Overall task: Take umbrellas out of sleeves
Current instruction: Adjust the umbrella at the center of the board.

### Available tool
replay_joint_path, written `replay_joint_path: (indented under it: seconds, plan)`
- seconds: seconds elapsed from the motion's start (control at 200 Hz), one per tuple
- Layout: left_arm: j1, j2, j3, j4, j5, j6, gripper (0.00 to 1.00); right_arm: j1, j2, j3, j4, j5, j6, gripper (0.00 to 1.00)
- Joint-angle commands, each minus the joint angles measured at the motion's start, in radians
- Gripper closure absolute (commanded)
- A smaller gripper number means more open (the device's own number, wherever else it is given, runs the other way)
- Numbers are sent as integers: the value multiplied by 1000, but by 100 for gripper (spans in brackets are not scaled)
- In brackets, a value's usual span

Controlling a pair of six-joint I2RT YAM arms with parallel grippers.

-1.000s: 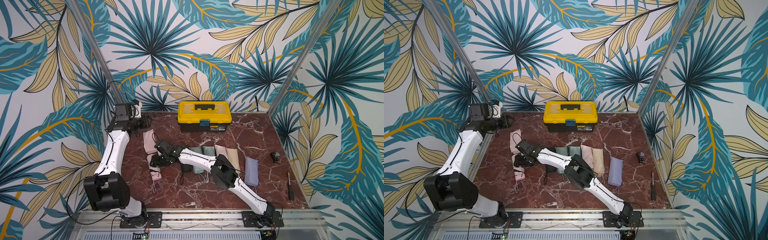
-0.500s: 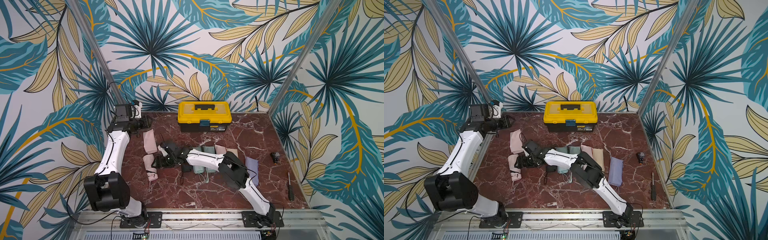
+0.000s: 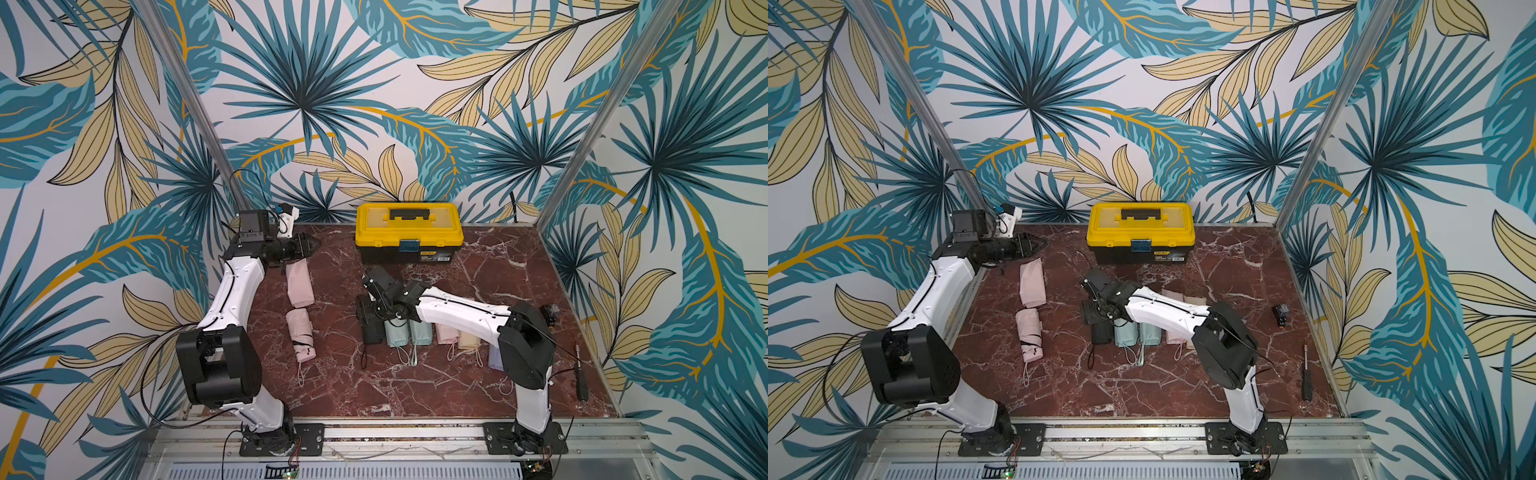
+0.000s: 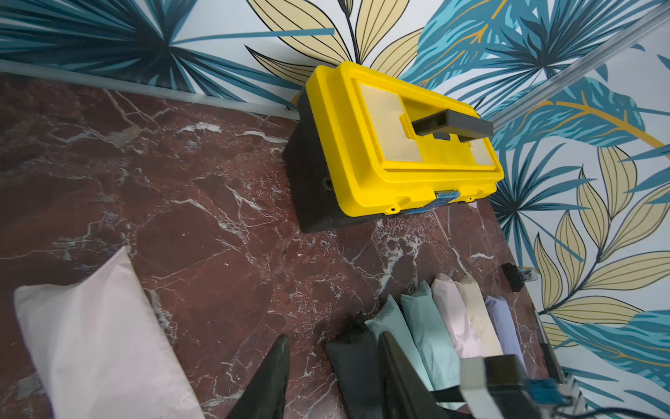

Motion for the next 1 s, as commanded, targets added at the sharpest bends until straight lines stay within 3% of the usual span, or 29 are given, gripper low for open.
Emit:
replay_joint_path:
  seconds: [0.0, 0.396, 0.696, 0.776, 0.901, 0.996]
  plan:
    - [-3, 12, -8, 21, 68, 20, 60, 3, 53, 1, -72, 58, -9, 29]
    - [-3, 13, -1, 21, 76, -12, 61, 26, 141, 37, -82, 18, -46, 44]
    - [-8, 17, -5, 21, 79, -19, 61, 124, 213, 150, -204, 146, -220, 46]
    - [-10, 25, -5, 21, 81, -19, 61, 138, 211, 160, -230, 196, -241, 44]
    - [-10, 23, -10, 22, 71, -13, 62, 138, 129, 97, -194, 219, -229, 29]
    - [-14, 14, -15, 21, 54, -8, 61, 141, 30, 2, -142, 186, -183, 27]
